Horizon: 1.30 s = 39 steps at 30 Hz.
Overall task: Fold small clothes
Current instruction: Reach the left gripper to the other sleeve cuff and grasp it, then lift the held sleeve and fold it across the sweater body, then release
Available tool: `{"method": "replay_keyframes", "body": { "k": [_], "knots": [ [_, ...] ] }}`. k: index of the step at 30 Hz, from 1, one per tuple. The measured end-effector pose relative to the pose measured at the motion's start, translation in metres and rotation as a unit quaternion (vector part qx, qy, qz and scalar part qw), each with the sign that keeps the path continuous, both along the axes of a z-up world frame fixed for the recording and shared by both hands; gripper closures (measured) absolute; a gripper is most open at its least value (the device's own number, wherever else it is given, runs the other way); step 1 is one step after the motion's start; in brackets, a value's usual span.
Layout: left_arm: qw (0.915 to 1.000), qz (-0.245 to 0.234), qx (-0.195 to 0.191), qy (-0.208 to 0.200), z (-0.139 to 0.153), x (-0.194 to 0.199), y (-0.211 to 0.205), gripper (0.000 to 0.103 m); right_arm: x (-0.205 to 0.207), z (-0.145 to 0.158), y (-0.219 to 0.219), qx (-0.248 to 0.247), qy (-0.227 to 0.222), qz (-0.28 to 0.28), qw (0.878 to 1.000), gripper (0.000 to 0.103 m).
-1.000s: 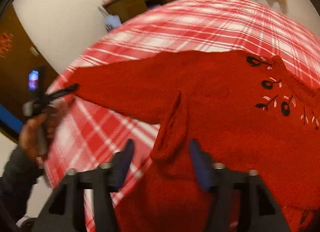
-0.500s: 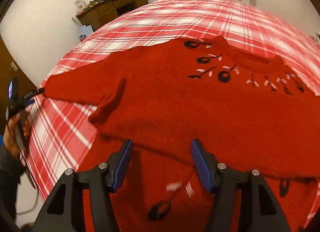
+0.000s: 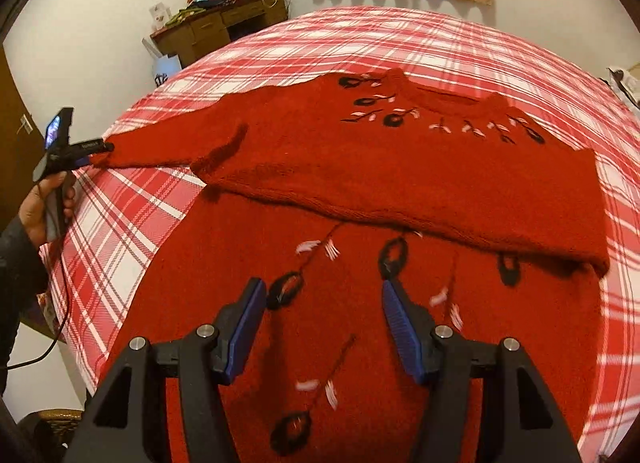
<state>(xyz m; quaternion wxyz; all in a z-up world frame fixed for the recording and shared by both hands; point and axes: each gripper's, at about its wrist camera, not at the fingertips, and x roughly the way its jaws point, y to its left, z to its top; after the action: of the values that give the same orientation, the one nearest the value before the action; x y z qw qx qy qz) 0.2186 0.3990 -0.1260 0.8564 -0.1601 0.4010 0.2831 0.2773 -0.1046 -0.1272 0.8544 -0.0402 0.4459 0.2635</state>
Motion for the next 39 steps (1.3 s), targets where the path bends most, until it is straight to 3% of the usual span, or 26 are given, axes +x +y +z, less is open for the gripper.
{"method": "replay_keyframes", "body": {
  "k": [1,3,4,5,15,26,34,39],
  "knots": [
    [1.0000,-0.002,0.003,0.008,-0.002,0.004,-0.001,0.035,-0.002,0.001,-0.004,0.004,-0.001,-0.003,1.000,0.042],
    [0.9999,-0.004,0.015,0.003,0.000,0.004,-0.004,0.074,-0.006,0.002,-0.009,0.009,-0.003,-0.008,1.000,0.042],
    [0.9998,-0.016,0.003,-0.006,0.003,0.003,-0.006,0.091,-0.008,0.003,-0.013,0.012,-0.004,-0.012,1.000,0.042],
    [0.9996,-0.025,-0.005,-0.012,0.006,0.002,-0.007,0.093,-0.009,0.003,-0.016,0.014,-0.004,-0.015,1.000,0.042],
    [0.9966,-0.059,0.004,-0.058,0.051,-0.009,-0.024,0.094,-0.019,0.013,-0.043,0.038,-0.014,-0.037,0.999,0.042],
    [0.9909,-0.108,-0.034,-0.073,0.076,0.002,-0.066,0.095,-0.029,0.021,-0.070,0.046,-0.024,-0.058,0.997,0.042],
    [0.9827,-0.134,-0.076,-0.104,0.107,0.008,-0.095,0.095,-0.037,0.026,-0.099,0.056,-0.032,-0.081,0.995,0.042],
    [0.9780,-0.147,-0.083,-0.123,0.125,0.012,-0.115,0.095,-0.043,0.021,-0.115,0.060,-0.031,-0.093,0.993,0.042]
  ]
}}
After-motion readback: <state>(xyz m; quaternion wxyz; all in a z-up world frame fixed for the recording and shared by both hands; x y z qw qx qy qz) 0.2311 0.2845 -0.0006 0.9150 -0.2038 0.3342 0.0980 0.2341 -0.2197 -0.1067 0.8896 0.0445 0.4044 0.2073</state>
